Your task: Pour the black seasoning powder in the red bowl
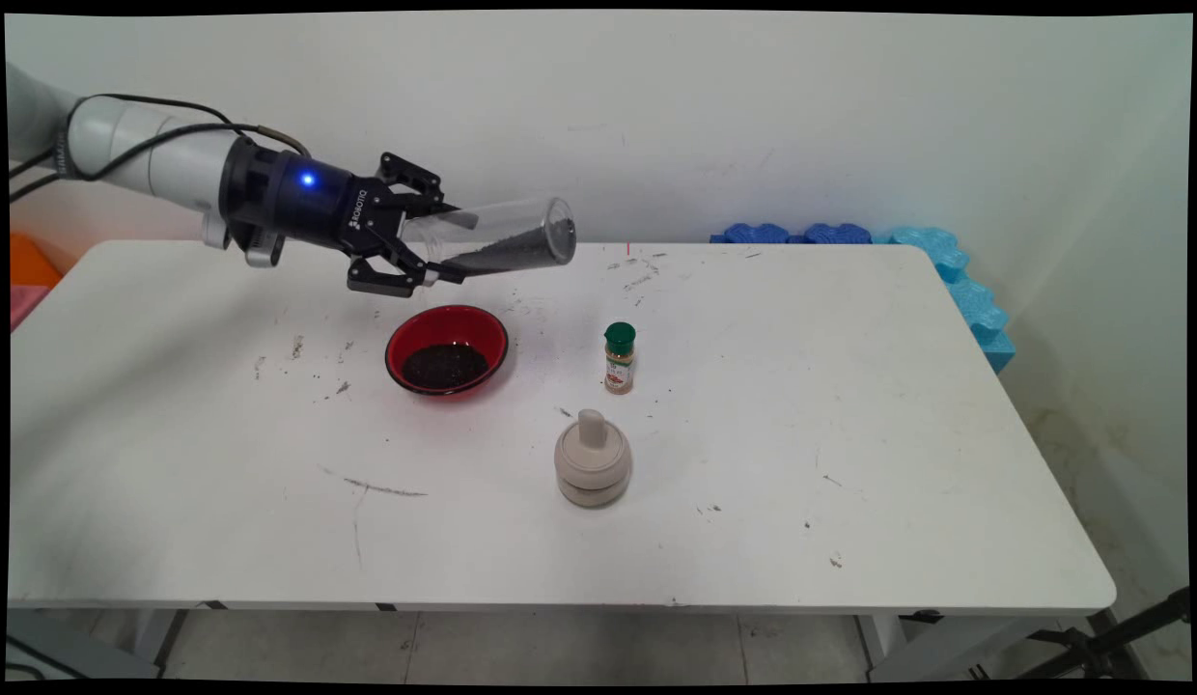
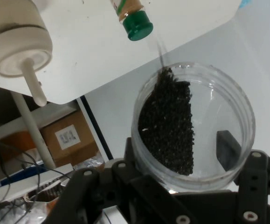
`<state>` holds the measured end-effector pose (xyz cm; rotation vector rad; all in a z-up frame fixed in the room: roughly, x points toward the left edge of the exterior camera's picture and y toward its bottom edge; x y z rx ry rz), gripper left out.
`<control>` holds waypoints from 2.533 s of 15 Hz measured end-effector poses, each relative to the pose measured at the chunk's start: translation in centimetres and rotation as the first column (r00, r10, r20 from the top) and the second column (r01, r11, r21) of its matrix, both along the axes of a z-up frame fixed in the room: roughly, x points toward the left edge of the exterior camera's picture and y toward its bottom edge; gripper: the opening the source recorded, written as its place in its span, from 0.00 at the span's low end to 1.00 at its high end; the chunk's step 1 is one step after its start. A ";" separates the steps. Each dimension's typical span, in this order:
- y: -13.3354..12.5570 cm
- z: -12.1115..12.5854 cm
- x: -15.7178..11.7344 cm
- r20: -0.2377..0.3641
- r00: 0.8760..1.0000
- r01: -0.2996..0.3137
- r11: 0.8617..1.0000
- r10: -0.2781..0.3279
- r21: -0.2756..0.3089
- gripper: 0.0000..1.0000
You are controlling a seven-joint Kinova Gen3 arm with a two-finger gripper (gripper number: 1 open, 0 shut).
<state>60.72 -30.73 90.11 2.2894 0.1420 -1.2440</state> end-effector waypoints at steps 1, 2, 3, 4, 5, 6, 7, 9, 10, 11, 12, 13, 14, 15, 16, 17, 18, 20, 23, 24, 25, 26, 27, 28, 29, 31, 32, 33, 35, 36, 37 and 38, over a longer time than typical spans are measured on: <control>-0.1 0.0 -0.1 -0.008 1.000 -0.007 1.000 0.007 0.006 0.00; -0.1 0.0 -0.1 -0.016 1.000 -0.013 1.000 0.013 0.013 0.00; -0.1 0.0 -0.1 -0.023 1.000 -0.018 1.000 0.018 0.018 0.00; -0.1 0.0 -0.2 -0.030 0.999 -0.023 0.999 0.024 0.023 0.00; -0.2 0.0 -0.3 -0.037 0.999 -0.028 0.999 0.029 0.029 0.00; -0.2 0.0 -0.3 -0.043 0.998 -0.033 0.999 0.034 0.033 0.00; -0.2 0.0 -0.4 -0.050 0.998 -0.037 0.999 0.039 0.038 0.00; -0.2 0.1 -0.5 -0.061 0.997 -0.044 0.998 0.047 0.046 0.00; -0.2 0.1 -0.6 -0.067 0.996 -0.048 0.998 0.051 0.050 0.00; -0.2 0.1 -0.6 -0.072 0.996 -0.051 0.997 0.055 0.053 0.00; -0.2 0.2 -0.7 -0.077 0.995 -0.055 0.997 0.059 0.056 0.00; -0.2 0.2 -0.7 -0.080 0.995 -0.058 0.997 0.063 0.058 0.00; -0.2 0.3 -0.7 -0.086 0.994 -0.064 0.996 0.069 0.060 0.00; -0.2 0.4 -0.8 -0.091 0.993 -0.069 0.996 0.075 0.062 0.00; -0.2 0.5 -0.8 -0.095 0.992 -0.073 0.995 0.078 0.063 0.00; -0.2 0.6 -0.8 -0.098 0.992 -0.075 0.995 0.081 0.062 0.00; -0.2 0.7 -0.8 -0.101 0.991 -0.077 0.995 0.083 0.062 0.00; -0.2 0.9 -0.7 -0.104 0.990 -0.085 0.994 0.091 0.062 0.00; -0.1 1.3 -0.5 -0.104 0.990 -0.094 0.994 0.099 0.058 0.00; -0.1 1.4 -0.5 -0.103 0.989 -0.096 0.994 0.102 0.056 0.00; 0.0 1.5 -0.4 -0.102 0.989 -0.100 0.993 0.105 0.055 0.00; 0.1 1.6 -0.3 -0.102 0.989 -0.103 0.993 0.108 0.054 0.00; 0.1 1.7 -0.2 -0.101 0.989 -0.105 0.993 0.110 0.053 0.00; 0.2 1.8 -0.2 -0.100 0.989 -0.106 0.993 0.111 0.052 0.00; 0.2 1.9 -0.2 -0.098 0.989 -0.107 0.993 0.111 0.050 0.00; 0.3 2.1 -0.1 -0.095 0.989 -0.107 0.993 0.111 0.047 0.00; 0.4 2.1 -0.1 -0.093 0.989 -0.108 0.993 0.112 0.045 0.00; 0.4 2.2 -0.1 -0.093 0.989 -0.110 0.993 0.114 0.045 0.00; 0.5 2.3 0.0 -0.096 0.988 -0.115 0.992 0.119 0.048 0.00; 0.5 2.4 -0.1 -0.098 0.988 -0.117 0.992 0.121 0.049 0.00; 0.5 2.4 -0.1 -0.102 0.987 -0.119 0.992 0.124 0.051 0.00; 0.6 2.5 -0.1 -0.106 0.986 -0.121 0.991 0.126 0.054 0.00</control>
